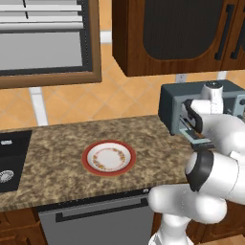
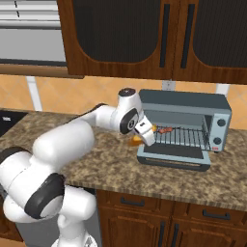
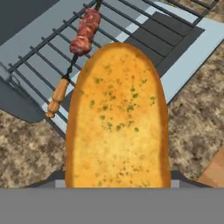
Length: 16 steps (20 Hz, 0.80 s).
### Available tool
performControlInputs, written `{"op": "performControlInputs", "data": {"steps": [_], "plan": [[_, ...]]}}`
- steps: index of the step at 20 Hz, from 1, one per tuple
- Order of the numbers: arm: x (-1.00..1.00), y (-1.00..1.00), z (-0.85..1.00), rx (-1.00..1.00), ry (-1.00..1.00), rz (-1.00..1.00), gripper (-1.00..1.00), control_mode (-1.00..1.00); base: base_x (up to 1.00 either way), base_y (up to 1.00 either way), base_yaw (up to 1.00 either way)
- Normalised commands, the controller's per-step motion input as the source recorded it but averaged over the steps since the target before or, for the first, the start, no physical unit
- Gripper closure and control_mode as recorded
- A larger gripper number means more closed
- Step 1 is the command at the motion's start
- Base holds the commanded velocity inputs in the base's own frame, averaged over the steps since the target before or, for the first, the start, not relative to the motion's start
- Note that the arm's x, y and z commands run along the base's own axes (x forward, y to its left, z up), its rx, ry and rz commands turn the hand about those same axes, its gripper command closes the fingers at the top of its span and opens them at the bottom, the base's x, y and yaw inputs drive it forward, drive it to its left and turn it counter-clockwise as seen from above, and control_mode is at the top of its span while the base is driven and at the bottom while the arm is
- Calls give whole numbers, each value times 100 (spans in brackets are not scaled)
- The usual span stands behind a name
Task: Pick up the kebab skewer and baguette bread, and place them inside the toaster oven. Close the toaster oven door and start by setting the timer.
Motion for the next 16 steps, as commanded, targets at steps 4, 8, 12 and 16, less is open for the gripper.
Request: {"op": "performControlInputs", "data": {"steps": [4,8,12,16], "plan": [[39,-100,1,1,-1,-21,100,-100,0,0,0],[46,-97,0,6,0,-21,100,-100,0,0,0],[33,-48,-1,9,-3,-10,100,-100,0,0,0],[17,-19,-4,13,-8,-10,100,-100,0,0,0]]}}
